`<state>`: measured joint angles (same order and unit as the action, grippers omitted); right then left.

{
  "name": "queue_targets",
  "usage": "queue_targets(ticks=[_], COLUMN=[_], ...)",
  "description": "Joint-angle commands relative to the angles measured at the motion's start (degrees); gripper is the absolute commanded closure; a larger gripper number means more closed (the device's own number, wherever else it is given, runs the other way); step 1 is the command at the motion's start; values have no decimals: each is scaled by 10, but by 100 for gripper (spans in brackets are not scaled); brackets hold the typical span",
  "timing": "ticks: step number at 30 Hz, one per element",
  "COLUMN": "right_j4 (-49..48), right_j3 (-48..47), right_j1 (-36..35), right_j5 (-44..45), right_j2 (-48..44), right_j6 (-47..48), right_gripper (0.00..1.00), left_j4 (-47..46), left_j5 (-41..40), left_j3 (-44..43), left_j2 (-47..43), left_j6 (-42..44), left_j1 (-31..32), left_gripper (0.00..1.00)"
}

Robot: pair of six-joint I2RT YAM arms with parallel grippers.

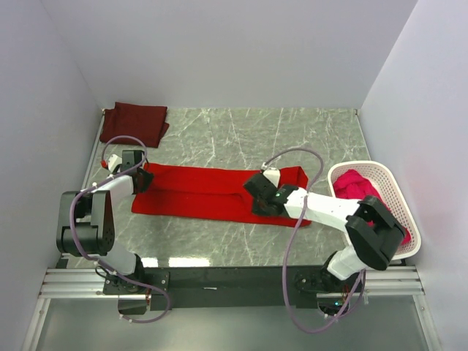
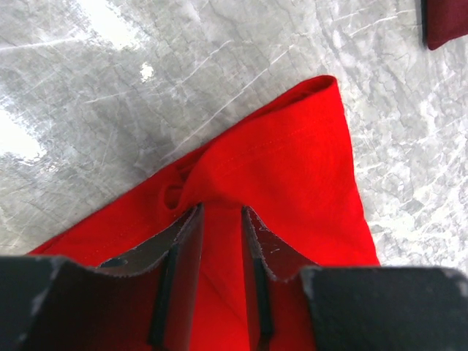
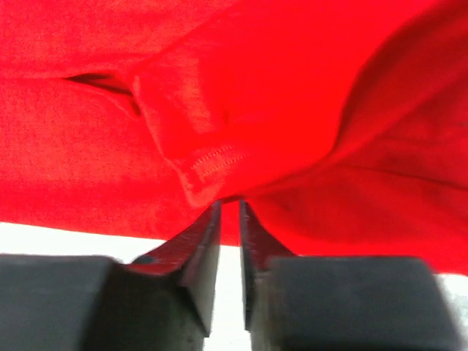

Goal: Fold and stack the t-shirts
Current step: Fold the tshirt

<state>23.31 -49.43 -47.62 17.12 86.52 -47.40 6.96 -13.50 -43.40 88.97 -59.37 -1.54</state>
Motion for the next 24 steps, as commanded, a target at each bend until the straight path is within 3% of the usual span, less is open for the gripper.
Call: queue_targets(ticks=[1, 5, 10, 14, 19, 24], right_j4=[-28, -18, 37, 25, 11, -7], right_j3=[20, 21, -7, -10, -37, -75], right_j1=[-9, -9, 16, 144, 201, 222], right_j5=[41, 59, 107, 59, 33, 8], right_j2=[-57, -84, -138, -140, -57, 12], right_j6=[-24, -22, -12, 39, 68, 71], right_gripper=[75, 58, 44, 43, 43, 43], left_j4=[-5, -10, -13, -15, -12, -5], left_j5=[11, 26, 42, 72, 105, 138], left_j3=[-22, -28, -42, -54, -74, -106], left_j2=[-12, -12, -17, -27, -35, -20], left_j6=[8, 15, 30, 48, 70, 96], left_j1=[-4, -4, -4, -3, 13, 83], left_gripper=[67, 66, 65, 64, 64, 63])
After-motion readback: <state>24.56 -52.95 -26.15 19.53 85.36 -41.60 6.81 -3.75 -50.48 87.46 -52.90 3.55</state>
